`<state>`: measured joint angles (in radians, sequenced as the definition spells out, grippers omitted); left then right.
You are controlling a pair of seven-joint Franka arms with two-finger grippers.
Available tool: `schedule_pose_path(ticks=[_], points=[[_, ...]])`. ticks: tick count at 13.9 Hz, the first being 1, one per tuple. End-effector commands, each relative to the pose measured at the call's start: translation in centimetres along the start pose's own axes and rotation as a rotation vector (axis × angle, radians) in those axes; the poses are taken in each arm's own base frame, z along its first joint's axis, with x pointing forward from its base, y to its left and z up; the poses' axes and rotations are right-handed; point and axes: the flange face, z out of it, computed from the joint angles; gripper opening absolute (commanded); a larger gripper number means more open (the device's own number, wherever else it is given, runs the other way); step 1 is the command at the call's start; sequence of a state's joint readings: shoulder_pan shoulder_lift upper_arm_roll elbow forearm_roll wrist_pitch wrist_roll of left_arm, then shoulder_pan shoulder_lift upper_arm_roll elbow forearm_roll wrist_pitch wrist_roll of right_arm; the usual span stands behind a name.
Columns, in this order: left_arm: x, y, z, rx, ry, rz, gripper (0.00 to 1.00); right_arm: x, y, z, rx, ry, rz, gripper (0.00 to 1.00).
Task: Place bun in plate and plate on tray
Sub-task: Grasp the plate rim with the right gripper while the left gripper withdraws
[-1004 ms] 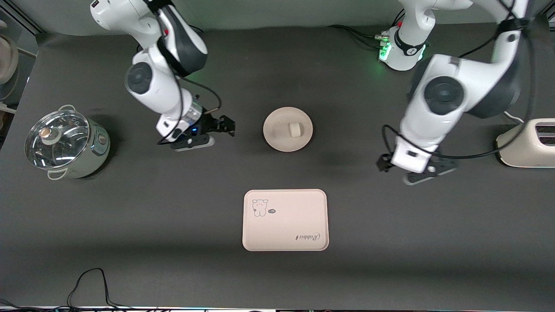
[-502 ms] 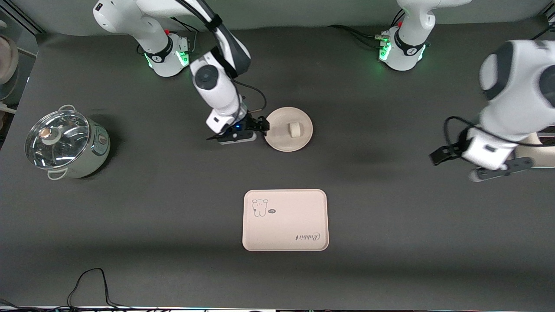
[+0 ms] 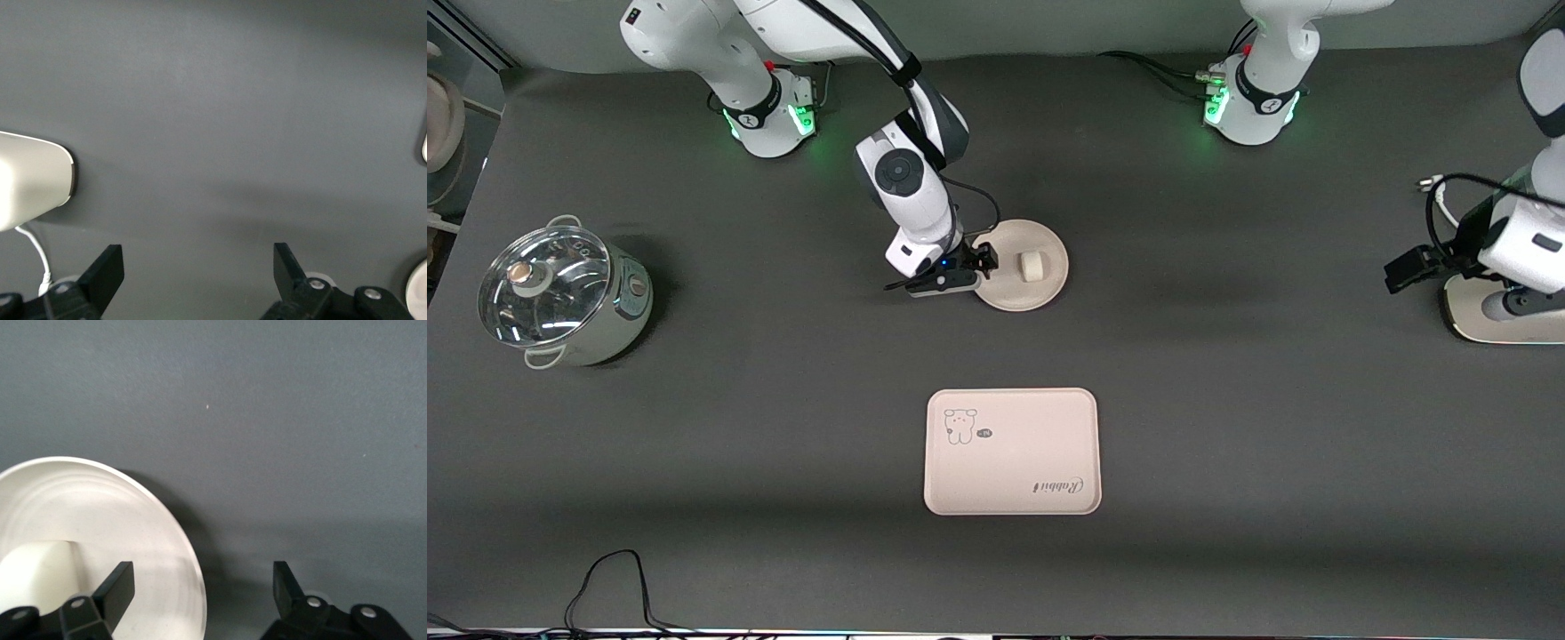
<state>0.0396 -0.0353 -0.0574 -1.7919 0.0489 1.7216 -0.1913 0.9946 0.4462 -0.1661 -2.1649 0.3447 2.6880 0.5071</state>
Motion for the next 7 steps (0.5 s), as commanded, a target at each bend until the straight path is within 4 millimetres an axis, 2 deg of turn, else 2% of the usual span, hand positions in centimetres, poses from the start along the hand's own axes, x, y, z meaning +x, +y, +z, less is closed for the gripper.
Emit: schedule_pose_path(ticks=[1,2,4,5,6,7], points=[[-0.9,2.1,-3.0,0.024,-0.009,0.034,1.0,-0.5,-0.6,1.8,-0.018,-0.012,-0.003,0.9],[-0.8,2.4,-3.4,0.025,-0.011,0.036,1.0,-0.5,-0.6,1.8,-0.019,-0.013,-0.005,0.85],[-0.8,2.3,-3.8,0.021,-0.008,0.043,1.0,-0.4,-0.5,1.8,-0.021,-0.018,-0.003,0.61],[-0.9,1.7,-4.2,0.017,-0.001,0.035,1.0,-0.5,-0.6,1.8,-0.021,-0.019,0.0,0.46],[-0.9,1.5,-4.5,0.014,0.001,0.038,1.0,-0.5,-0.5,1.8,-0.023,-0.021,0.006,0.26],[-0.9,1.1,-5.4,0.01,0.011,0.034,1.0,-0.5,-0.5,1.8,-0.023,-0.021,0.01,0.21]])
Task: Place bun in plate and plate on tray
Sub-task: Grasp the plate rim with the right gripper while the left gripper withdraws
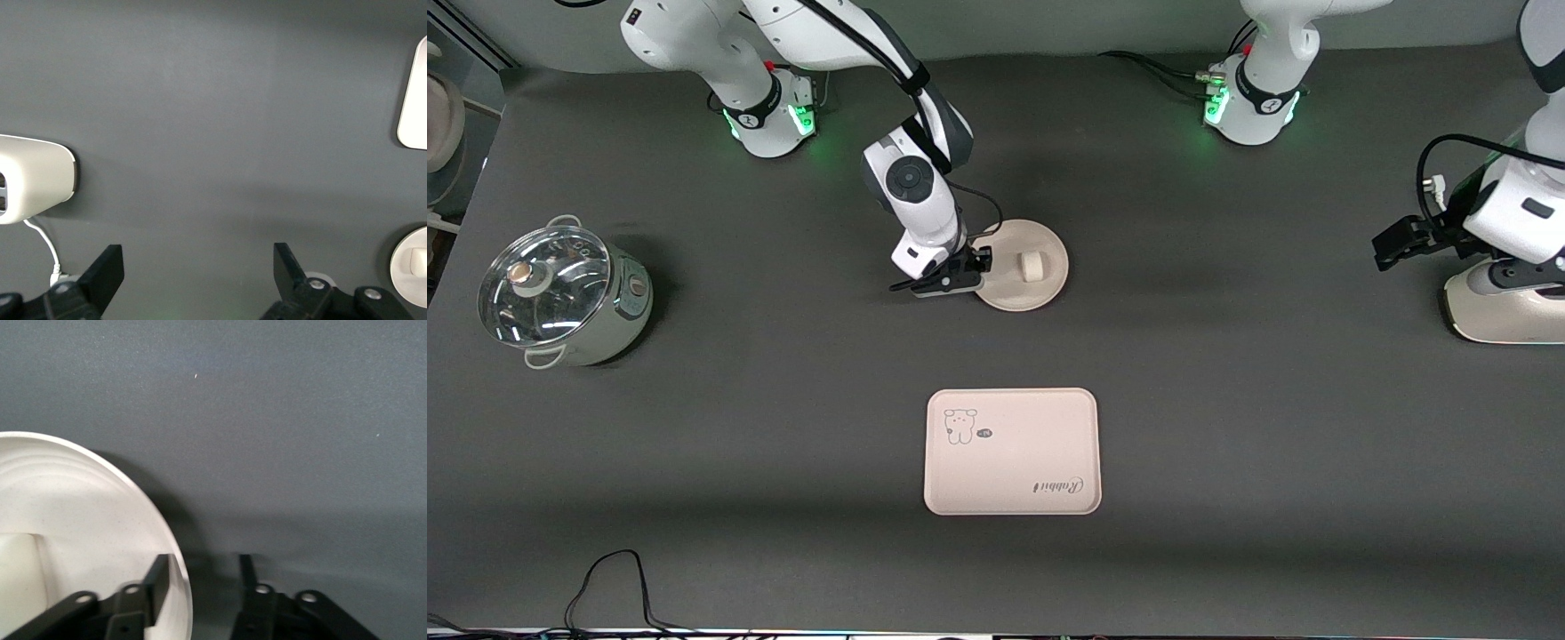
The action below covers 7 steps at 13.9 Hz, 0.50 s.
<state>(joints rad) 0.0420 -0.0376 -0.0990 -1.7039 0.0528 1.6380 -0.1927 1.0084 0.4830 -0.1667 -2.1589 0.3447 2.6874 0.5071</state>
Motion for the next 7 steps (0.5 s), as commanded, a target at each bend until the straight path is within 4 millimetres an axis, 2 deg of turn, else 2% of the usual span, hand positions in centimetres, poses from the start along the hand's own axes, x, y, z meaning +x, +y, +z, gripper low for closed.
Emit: schedule_pose_path(ticks=[1,2,4,7], points=[[-0.3,-0.1,-2.7,0.003,0.014,0.013,1.0,0.0,-0.6,0.0,0.0,-0.015,0.023,0.15],[-0.4,0.9,-3.5,0.005,0.023,0.028,1.0,0.0,-0.6,-0.1,0.0,-0.018,0.038,0.1],[-0.2,1.2,-3.9,0.003,0.031,0.031,1.0,-0.3,-0.9,-0.2,0.0,-0.019,0.069,0.0],[0.2,0.0,-3.6,0.021,0.027,0.016,1.0,0.5,-0.9,-0.7,0.009,-0.007,0.109,0.0]])
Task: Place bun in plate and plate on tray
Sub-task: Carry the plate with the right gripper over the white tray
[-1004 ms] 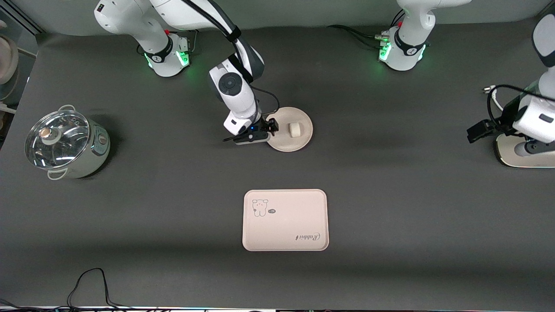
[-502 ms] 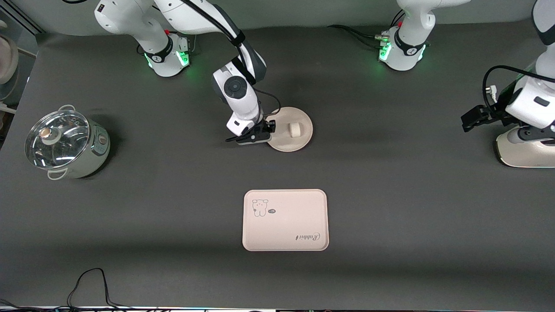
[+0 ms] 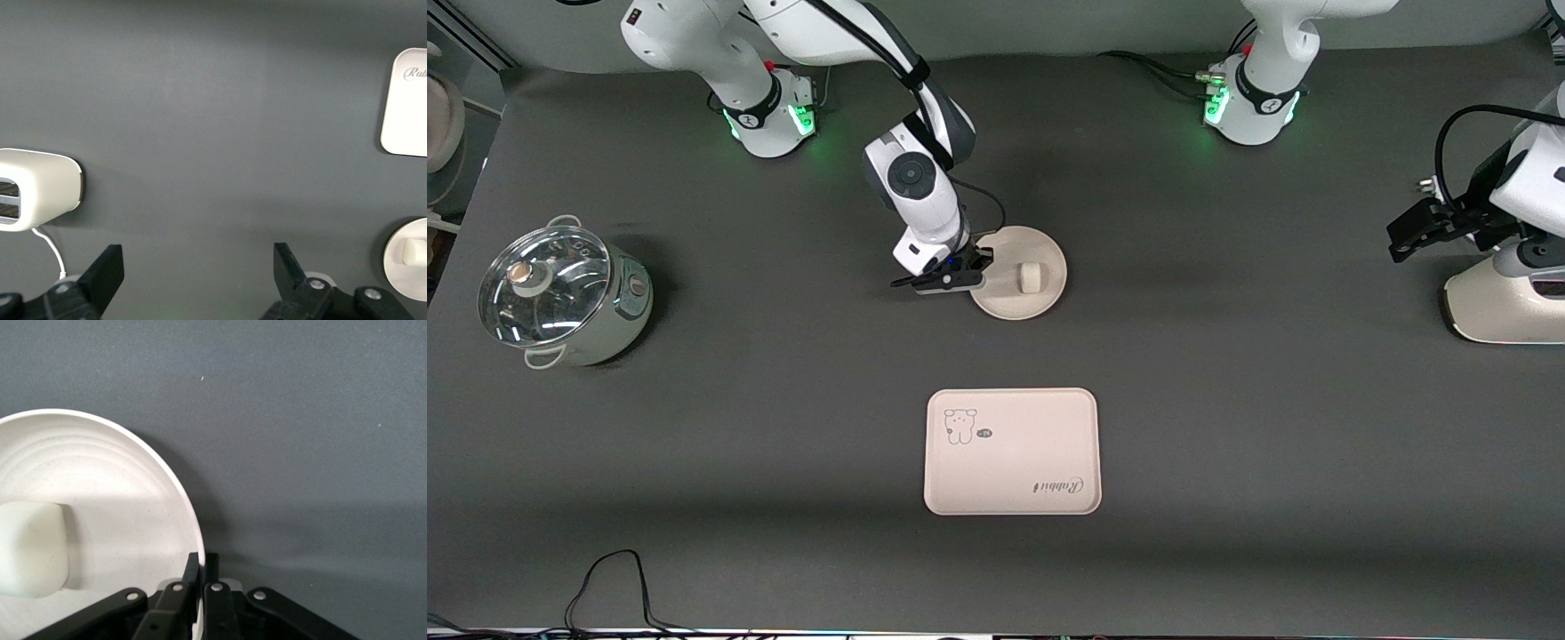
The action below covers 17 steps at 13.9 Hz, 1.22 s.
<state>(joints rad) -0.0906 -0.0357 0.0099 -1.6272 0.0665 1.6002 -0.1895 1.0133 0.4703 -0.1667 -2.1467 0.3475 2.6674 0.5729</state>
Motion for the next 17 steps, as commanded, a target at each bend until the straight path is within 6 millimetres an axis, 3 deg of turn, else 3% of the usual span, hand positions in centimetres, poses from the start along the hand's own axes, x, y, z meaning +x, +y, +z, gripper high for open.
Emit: schedule_pose_path(ticks=[1,3,8,11,14,17], points=[[0.5,-0.7,-0.5,0.021,-0.006,-0.006,1.0,0.8,-0.3,-0.2,0.005,0.002,0.051,0.0],[0.4,-0.5,-0.4,0.022,-0.013,0.0,1.0,1.4,-1.0,-1.5,0.007,-0.02,0.057,0.0],[0.8,0.2,0.3,0.021,-0.028,-0.005,1.0,8.3,-1.6,-9.1,0.009,-0.044,0.114,0.0],[0.8,0.2,0.6,0.026,-0.044,-0.01,1.0,12.1,-0.8,-13.8,0.094,0.004,0.176,0.0],[1.0,0.1,0.7,0.025,-0.04,-0.015,1.0,17.4,0.2,-19.4,0.224,0.074,0.265,0.0],[1.2,0.0,0.9,0.017,-0.039,-0.02,1.0,20.5,-0.8,-20.7,0.264,0.127,0.275,0.0]])
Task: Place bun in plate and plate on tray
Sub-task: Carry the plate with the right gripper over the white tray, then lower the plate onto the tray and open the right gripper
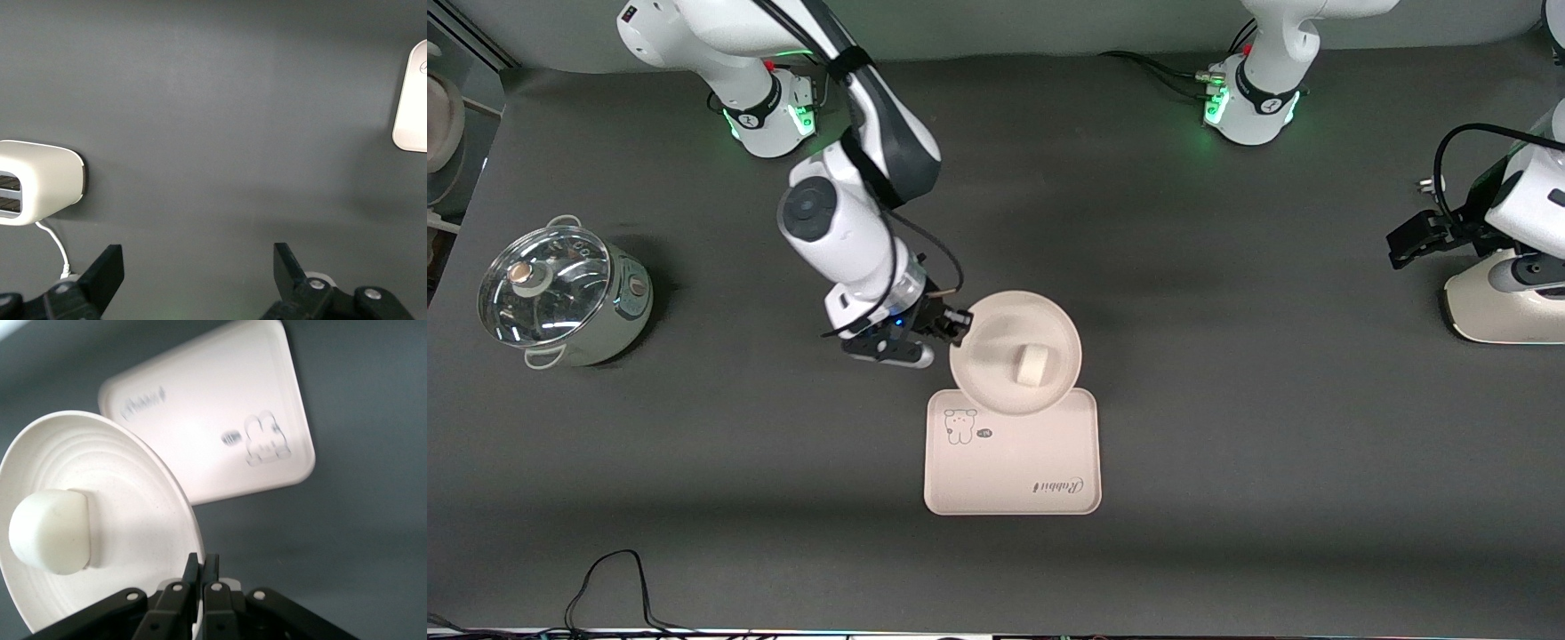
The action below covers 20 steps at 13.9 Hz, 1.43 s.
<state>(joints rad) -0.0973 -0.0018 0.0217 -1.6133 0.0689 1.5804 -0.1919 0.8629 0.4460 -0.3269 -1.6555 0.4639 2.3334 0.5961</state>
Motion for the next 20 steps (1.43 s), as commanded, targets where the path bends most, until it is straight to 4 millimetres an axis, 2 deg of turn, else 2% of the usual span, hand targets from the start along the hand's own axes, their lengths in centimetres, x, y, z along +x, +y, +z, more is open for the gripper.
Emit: schedule_pose_path(ticks=[1,3,5,6,8,10,11,14,15,17,20], points=[[0.4,0.0,-0.4,0.009,-0.001,-0.014,1.0,2.3,-2.5,1.4,0.029,0.024,0.008,0.0],[0.7,0.0,-0.1,0.008,-0.003,-0.015,1.0,4.6,-2.1,3.5,0.016,0.043,0.018,0.0],[0.8,0.0,-0.2,0.009,0.005,-0.013,1.0,5.7,-2.0,6.4,-0.003,0.049,0.014,0.0],[0.8,0.0,-0.2,0.005,0.004,-0.016,1.0,6.4,-1.3,8.3,-0.021,0.048,0.017,0.0],[0.8,0.1,-0.2,0.005,0.004,-0.016,1.0,7.3,-0.1,11.1,-0.049,0.045,0.009,0.0],[0.8,0.1,-0.2,0.006,0.006,-0.016,1.0,8.0,0.8,13.0,-0.062,0.043,0.0,0.0],[0.8,0.1,-0.2,0.006,0.005,-0.016,1.0,7.6,0.7,14.7,-0.066,0.03,-0.006,0.0],[0.8,0.0,-0.2,0.008,0.005,-0.015,1.0,7.8,1.5,16.3,-0.07,0.046,-0.004,0.0],[0.8,0.0,-0.2,0.008,0.005,-0.015,1.0,8.5,2.2,16.4,-0.06,0.064,0.01,0.0],[0.8,0.1,-0.2,0.006,0.006,-0.013,1.0,8.8,2.8,17.4,-0.039,0.071,0.031,0.0],[0.7,0.5,-0.1,0.003,0.006,-0.007,1.0,8.9,2.9,17.9,-0.027,0.086,0.033,0.0]])
